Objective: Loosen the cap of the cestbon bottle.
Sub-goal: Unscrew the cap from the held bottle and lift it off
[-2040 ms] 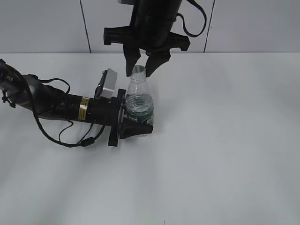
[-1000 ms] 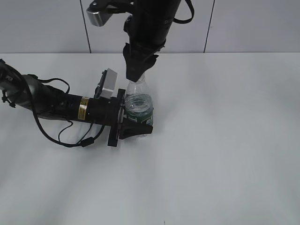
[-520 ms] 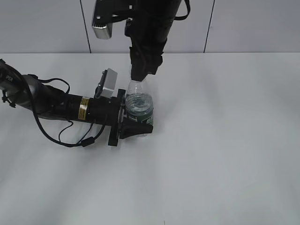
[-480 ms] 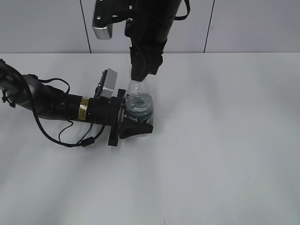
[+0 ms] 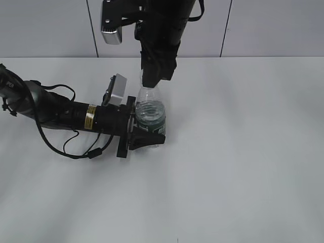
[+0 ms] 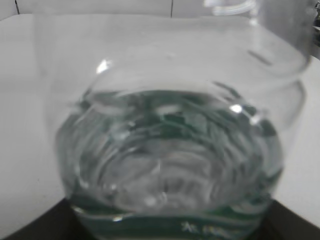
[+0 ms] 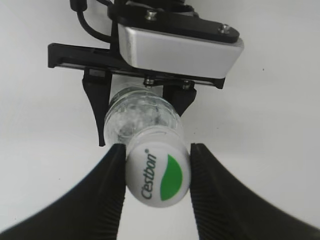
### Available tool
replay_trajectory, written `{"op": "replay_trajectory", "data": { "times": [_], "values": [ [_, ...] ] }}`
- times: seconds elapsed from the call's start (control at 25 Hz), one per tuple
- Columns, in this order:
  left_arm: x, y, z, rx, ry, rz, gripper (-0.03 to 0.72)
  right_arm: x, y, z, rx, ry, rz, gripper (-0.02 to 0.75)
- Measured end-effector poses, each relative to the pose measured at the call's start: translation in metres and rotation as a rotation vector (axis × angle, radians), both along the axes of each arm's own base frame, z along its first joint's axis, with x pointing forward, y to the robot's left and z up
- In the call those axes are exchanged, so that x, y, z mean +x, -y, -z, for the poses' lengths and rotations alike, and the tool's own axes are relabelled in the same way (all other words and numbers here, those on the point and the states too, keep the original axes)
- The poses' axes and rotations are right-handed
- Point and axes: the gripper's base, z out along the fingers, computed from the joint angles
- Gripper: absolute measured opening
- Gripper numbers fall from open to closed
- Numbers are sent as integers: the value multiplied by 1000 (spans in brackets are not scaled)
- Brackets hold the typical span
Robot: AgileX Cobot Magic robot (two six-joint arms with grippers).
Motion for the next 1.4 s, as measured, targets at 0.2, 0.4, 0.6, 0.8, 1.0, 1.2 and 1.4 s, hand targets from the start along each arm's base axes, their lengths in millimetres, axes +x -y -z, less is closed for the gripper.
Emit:
{"op": "replay_trajectory", "data": {
  "times": [0.2, 0.4, 0.6, 0.8, 1.0, 1.2, 1.4],
  "values": [
    [0, 0, 0, -1, 0, 0, 412, 0, 0, -1, 0, 0, -1, 298],
    [-1, 0, 0, -2, 1, 8, 412, -2, 1, -4, 5, -2, -2, 298],
    [-1, 0, 0, -1, 1, 9, 412, -4, 2, -20, 40, 33, -1, 291],
    [-1, 0, 0, -1, 1, 9, 412, -4, 1, -26, 53, 53, -1, 291],
    [-1, 0, 0, -1, 1, 9, 412, -1, 4, -25, 35, 54, 83, 291],
    [-1, 0, 0, -1, 1, 9, 412, 7, 17, -29, 3, 75, 310, 291],
    [-1, 0, 0, 0, 2, 9, 412, 30, 49, -30, 52, 23, 608, 290]
  ]
}}
